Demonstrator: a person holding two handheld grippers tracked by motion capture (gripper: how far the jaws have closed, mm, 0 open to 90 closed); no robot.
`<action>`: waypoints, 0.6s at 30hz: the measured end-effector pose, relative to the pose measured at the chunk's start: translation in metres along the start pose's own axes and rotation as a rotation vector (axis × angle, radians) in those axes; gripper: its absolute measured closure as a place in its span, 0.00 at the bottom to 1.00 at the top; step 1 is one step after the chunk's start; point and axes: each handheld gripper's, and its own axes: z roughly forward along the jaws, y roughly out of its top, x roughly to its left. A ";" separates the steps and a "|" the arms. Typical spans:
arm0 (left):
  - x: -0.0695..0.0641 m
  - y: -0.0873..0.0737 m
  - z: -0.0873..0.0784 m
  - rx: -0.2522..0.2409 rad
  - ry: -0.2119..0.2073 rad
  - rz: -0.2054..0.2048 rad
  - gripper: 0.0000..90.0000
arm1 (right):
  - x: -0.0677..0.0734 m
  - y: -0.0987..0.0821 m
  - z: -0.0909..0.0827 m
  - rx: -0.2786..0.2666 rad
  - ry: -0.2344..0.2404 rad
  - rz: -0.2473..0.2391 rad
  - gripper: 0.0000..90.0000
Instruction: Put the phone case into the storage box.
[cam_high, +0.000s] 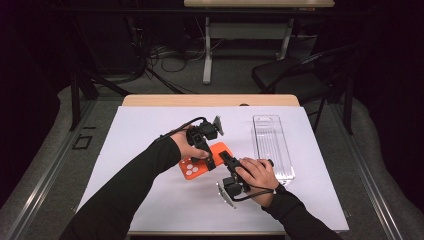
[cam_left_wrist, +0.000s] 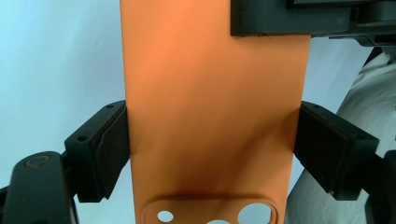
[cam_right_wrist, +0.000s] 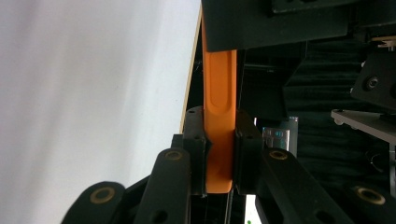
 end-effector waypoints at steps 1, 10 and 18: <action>0.000 0.000 0.000 -0.001 0.000 0.000 0.18 | 0.000 0.000 0.000 0.000 -0.001 0.001 0.89; 0.000 0.000 -0.001 -0.002 0.000 0.003 0.18 | 0.000 0.000 0.000 0.002 -0.010 -0.005 0.89; -0.001 -0.001 -0.003 -0.020 0.001 0.003 0.18 | 0.000 0.000 -0.001 0.005 -0.027 -0.005 0.89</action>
